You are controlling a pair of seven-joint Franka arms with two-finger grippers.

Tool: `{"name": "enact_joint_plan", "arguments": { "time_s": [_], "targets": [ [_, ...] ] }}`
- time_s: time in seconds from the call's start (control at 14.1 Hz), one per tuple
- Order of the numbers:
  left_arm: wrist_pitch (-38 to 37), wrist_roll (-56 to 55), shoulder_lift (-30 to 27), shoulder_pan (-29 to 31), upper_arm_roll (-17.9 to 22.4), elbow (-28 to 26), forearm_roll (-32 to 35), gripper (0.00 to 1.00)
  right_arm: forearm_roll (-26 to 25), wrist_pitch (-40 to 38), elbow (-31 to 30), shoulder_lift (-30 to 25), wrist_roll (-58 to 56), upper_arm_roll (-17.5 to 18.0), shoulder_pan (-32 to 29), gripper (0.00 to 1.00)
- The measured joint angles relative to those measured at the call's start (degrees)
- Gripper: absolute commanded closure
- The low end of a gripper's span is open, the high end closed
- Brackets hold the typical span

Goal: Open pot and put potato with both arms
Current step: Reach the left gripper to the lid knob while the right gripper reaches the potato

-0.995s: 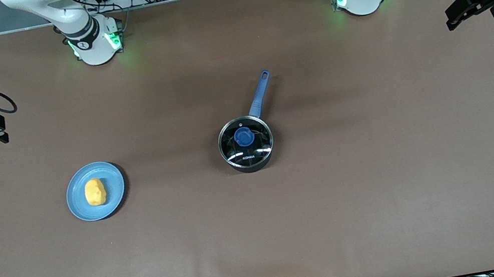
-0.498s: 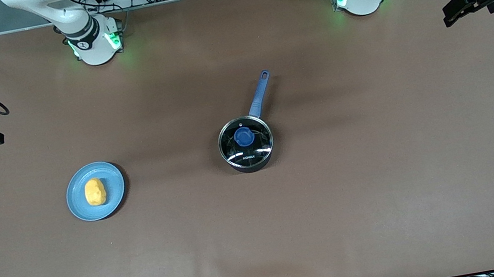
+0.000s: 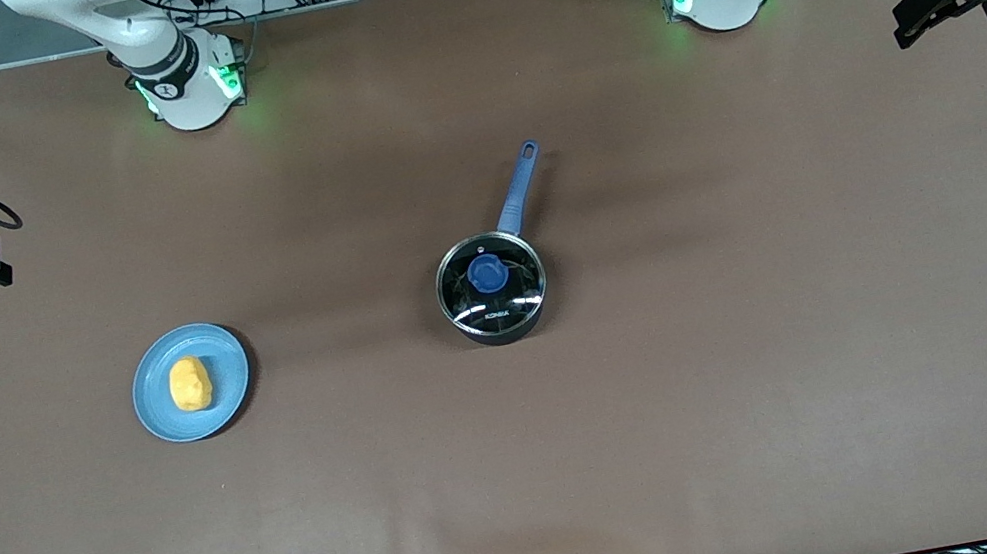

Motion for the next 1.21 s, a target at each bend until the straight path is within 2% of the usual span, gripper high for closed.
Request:
{"name": "enact_joint_plan", "arguments": {
  "time_s": [0.71, 1.07, 1.21],
  "targets": [
    [0.5, 0.1, 1.7, -1.8, -3.2, 2.0, -0.1, 0.00, 0.0, 0.2, -0.1, 1.7, -1.5, 0.1, 0.0, 0.00],
    [8.2, -1.6, 10.5, -8.7, -6.4, 3.6, -0.2, 0.00, 0.0, 0.1, -0.6, 3.6, -1.7, -0.2, -0.4, 0.00],
    [12.9, -7.3, 14.9, -12.8, -6.7, 4.8, -0.3, 0.00, 0.0, 1.1, -2.3, 4.7, -1.9, -0.2, -0.5, 0.00]
  ]
}}
